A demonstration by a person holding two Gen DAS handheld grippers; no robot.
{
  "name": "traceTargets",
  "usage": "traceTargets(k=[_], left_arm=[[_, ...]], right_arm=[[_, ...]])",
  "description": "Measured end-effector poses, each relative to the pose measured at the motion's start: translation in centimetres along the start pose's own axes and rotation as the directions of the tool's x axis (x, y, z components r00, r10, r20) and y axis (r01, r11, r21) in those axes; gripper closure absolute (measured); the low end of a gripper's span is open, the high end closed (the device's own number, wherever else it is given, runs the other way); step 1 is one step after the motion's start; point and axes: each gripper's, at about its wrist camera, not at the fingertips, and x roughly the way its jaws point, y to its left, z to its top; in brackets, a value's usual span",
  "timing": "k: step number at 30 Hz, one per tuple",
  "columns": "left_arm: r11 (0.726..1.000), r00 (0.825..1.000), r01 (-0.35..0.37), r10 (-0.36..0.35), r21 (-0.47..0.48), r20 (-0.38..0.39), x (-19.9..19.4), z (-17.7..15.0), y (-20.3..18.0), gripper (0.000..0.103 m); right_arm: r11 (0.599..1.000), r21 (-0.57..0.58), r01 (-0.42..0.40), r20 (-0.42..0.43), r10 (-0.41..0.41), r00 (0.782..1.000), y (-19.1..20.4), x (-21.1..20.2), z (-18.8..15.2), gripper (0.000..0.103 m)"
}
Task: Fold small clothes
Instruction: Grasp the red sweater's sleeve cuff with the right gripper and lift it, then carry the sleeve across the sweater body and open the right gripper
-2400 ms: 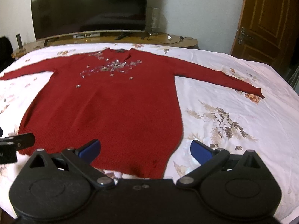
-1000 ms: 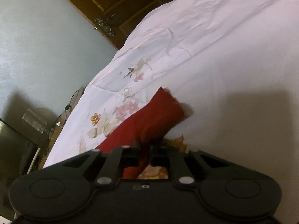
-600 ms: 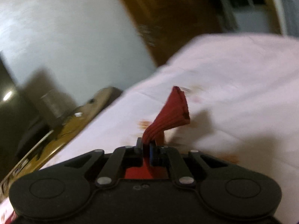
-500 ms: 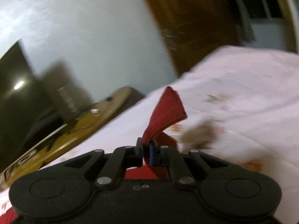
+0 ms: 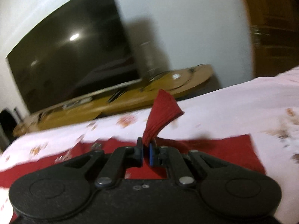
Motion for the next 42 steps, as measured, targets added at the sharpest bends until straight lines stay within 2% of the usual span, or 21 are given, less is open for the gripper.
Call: traceTargets(k=[6, 8, 14, 15, 16, 17, 19, 20, 22, 24, 26, 27, 29, 31, 35, 36, 37, 39, 42], left_arm=[[0.999, 1.0, -0.024, 0.024, -0.032, 0.007, -0.1, 0.0, 2.7, 0.0], [0.999, 1.0, 0.003, -0.003, -0.033, -0.001, 0.0, 0.1, 3.3, 0.0], [0.999, 0.998, 0.025, -0.023, -0.043, 0.05, 0.0, 0.8, 3.2, 0.0], [0.998, 0.998, 0.038, -0.036, -0.043, 0.048, 0.3, 1.2, 2.8, 0.0], [0.998, 0.997, 0.057, -0.055, -0.041, 0.045, 0.5, 1.6, 2.5, 0.0], [0.997, 0.996, 0.074, -0.073, -0.034, 0.041, 0.9, 2.1, 2.0, 0.0], [0.99, 0.99, 0.139, -0.139, -0.012, 0.034, 1.9, 3.3, 0.6, 0.0], [0.984, 0.984, 0.176, -0.176, -0.01, 0.03, 2.4, 3.7, -0.2, 0.0], [0.964, 0.964, 0.265, -0.265, -0.007, 0.013, 4.1, 4.9, -2.5, 0.0], [0.944, 0.944, 0.331, -0.33, 0.015, -0.008, 6.1, 6.0, -5.8, 0.001], [0.92, 0.92, 0.391, -0.39, 0.03, -0.035, 7.8, 6.6, -8.8, 0.024], [0.91, 0.909, 0.413, -0.41, 0.032, -0.072, 9.1, 7.0, -10.7, 0.037], [0.896, 0.893, 0.442, -0.435, 0.037, -0.115, 11.0, 7.4, -13.2, 0.039], [0.899, 0.893, 0.436, -0.427, 0.045, -0.141, 13.0, 7.8, -15.1, 0.04], [0.899, 0.886, 0.437, -0.434, -0.02, -0.163, 15.7, 8.2, -16.6, 0.044], [0.904, 0.89, 0.427, -0.426, -0.034, -0.159, 16.1, 8.3, -16.9, 0.053], [0.903, 0.89, 0.427, -0.428, -0.044, -0.155, 16.4, 8.3, -17.1, 0.076], [0.909, 0.893, 0.413, -0.417, -0.061, -0.168, 17.3, 8.4, -17.2, 0.099], [0.898, 0.889, 0.437, -0.441, -0.058, -0.125, 16.7, 9.3, -16.7, 0.099]], right_arm=[[0.997, -0.042, -0.059, -0.084, 0.055, 0.995, 4.7, 2.2, -2.7, 0.096], [0.996, -0.056, -0.076, -0.107, 0.07, 0.992, 6.1, 2.6, -3.5, 0.096], [0.99, -0.093, -0.108, -0.185, 0.089, 0.979, 8.8, 4.8, -6.1, 0.095], [0.988, -0.088, -0.125, -0.213, 0.104, 0.972, 9.0, 5.5, -6.6, 0.09], [0.986, -0.082, -0.144, -0.249, 0.12, 0.961, 9.3, 6.4, -7.2, 0.083], [0.985, -0.083, -0.154, -0.264, 0.127, 0.956, 9.5, 6.5, -7.6, 0.083], [0.979, -0.112, -0.169, -0.238, 0.139, 0.961, 9.6, 5.4, -7.4, 0.072], [0.977, -0.105, -0.185, -0.213, 0.159, 0.964, 9.2, 4.3, -7.2, 0.072], [0.978, -0.087, -0.188, -0.157, 0.173, 0.972, 7.8, 2.0, -6.7, 0.072], [0.988, -0.052, -0.146, -0.127, 0.138, 0.982, 5.8, 0.3, -6.3, 0.071], [0.994, 0.003, -0.109, -0.106, 0.109, 0.988, 3.1, -1.6, -6.2, 0.07], [0.996, 0.02, -0.088, -0.101, 0.09, 0.991, 2.0, -2.4, -6.2, 0.07], [0.998, 0.044, -0.037, -0.091, 0.041, 0.995, -0.4, -4.0, -6.2, 0.07], [0.997, 0.076, 0.0, -0.083, 0.006, 0.997, -2.4, -5.2, -6.1, 0.07], [0.989, 0.134, 0.058, -0.067, -0.049, 0.997, -5.7, -7.8, -6.5, 0.07], [0.987, 0.146, 0.069, -0.067, -0.06, 0.996, -6.4, -8.1, -6.7, 0.07], [0.984, 0.16, 0.081, -0.067, -0.071, 0.995, -7.0, -8.6, -6.9, 0.07], [0.978, 0.184, 0.102, -0.072, -0.09, 0.993, -8.2, -9.1, -7.3, 0.07], [0.969, 0.215, 0.121, -0.084, -0.105, 0.991, -9.0, -8.9, -7.5, 0.07]])
